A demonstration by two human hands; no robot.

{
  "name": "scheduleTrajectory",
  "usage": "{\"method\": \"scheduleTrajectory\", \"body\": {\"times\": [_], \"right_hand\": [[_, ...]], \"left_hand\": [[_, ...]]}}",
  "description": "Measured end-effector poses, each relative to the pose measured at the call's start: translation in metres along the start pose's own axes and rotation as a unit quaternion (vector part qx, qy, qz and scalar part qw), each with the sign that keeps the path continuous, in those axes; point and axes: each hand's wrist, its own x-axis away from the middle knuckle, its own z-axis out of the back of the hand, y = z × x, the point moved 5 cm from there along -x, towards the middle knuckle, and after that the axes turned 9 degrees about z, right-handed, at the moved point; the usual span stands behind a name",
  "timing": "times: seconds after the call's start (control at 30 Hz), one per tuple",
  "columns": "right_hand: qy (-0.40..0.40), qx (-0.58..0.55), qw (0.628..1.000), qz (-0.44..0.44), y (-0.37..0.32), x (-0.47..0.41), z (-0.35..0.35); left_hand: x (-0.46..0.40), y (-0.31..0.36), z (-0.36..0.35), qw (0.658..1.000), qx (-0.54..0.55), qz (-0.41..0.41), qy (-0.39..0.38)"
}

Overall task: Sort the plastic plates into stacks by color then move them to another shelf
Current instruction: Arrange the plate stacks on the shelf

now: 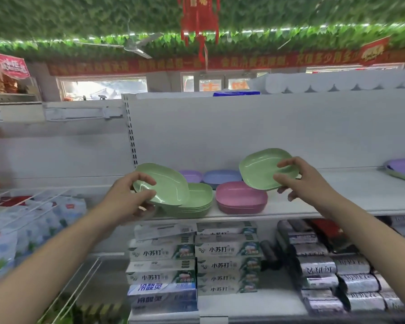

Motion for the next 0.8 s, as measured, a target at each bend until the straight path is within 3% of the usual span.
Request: {"method": "scheduleTrajectory", "body": {"times": [0.3,0.57,0.63,0.73,0.8], "right_hand": [[0.042,0.013,0.998,-0.049,0.062,-0.045,0.049],[-0.072,0.016,0.993,-0.088,0.106,-0.123,0.023],[-0.130,0.076,0.987,-0.060,0.107,-0.138,0.010],[-0.180,0.273,0.945,0.010,0.121,-0.158,0.004],[-0.187,0.295,0.937,-0.003,0.134,-0.166,0.008]], "left_hand": [[-0.052,0.051,-0.094,0.997,-0.036,-0.062,-0.042],[-0.123,0.083,-0.172,0.997,-0.035,-0.036,-0.051],[-0.140,0.090,-0.189,0.998,-0.028,-0.025,-0.050],[-0.161,0.094,-0.215,0.998,-0.013,-0.002,-0.054],[-0.171,0.094,-0.233,0.998,-0.015,0.019,-0.064]]}}
